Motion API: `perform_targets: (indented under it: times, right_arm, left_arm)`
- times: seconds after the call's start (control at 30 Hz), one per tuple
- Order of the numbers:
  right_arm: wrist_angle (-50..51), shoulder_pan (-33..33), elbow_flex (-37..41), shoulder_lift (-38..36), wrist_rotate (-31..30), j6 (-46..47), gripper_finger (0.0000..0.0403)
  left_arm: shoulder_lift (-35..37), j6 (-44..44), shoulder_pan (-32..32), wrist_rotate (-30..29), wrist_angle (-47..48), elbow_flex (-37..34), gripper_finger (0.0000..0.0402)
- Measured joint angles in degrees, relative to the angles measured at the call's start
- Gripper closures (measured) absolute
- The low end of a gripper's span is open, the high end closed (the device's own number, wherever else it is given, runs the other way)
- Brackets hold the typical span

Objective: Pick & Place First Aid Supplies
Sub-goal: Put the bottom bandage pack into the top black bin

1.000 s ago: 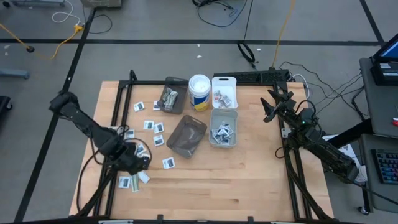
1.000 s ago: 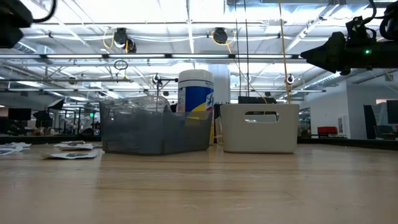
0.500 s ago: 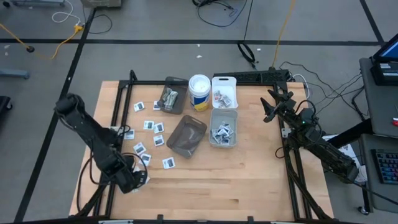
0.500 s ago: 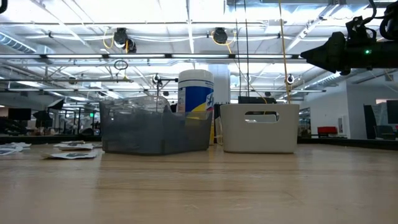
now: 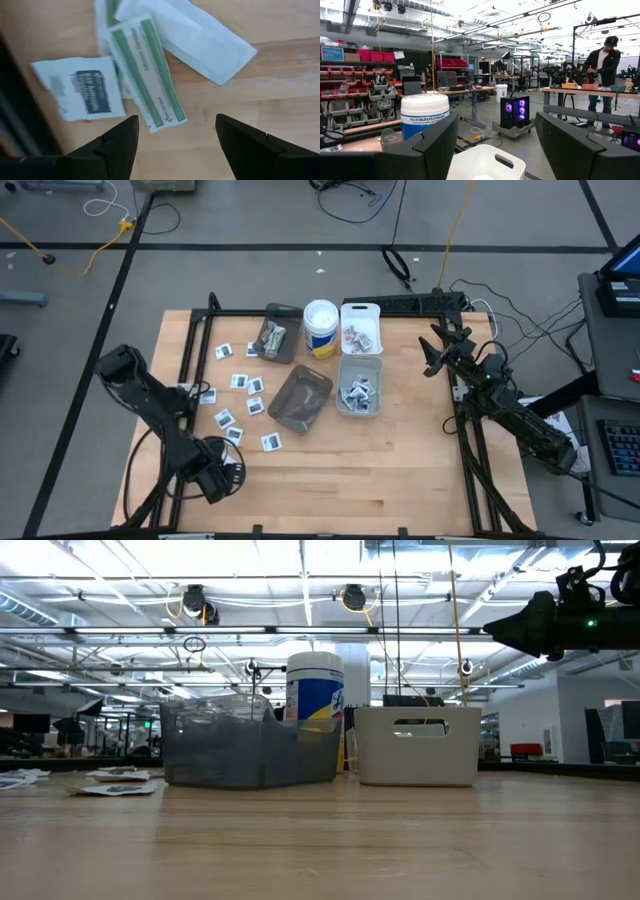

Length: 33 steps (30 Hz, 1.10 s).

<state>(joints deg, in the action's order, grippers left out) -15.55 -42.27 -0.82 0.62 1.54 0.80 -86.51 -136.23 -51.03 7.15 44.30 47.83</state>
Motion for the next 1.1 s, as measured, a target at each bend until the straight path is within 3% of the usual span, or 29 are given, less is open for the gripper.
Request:
perform_targets:
  times: [0.43, 0.93, 1.1]
  right_arm:
    - [0.00, 0.01, 0.02, -0.02, 0.00, 0.02, 0.0140]
    - [0.00, 0.00, 0.00, -0.01, 0.00, 0.02, 0.0140]
    - [0.00, 0.01, 0.01, -0.01, 0.00, 0.02, 0.0140]
  left_arm:
    - [-7.36, 0.01, -1.62, -0.54, -6.50, 0.22, 0.0141]
    - [-7.31, 1.31, -1.62, 0.85, -8.24, 0.14, 0.0355]
    - [-7.27, 1.15, -1.62, 0.77, -5.64, 1.34, 0.0396]
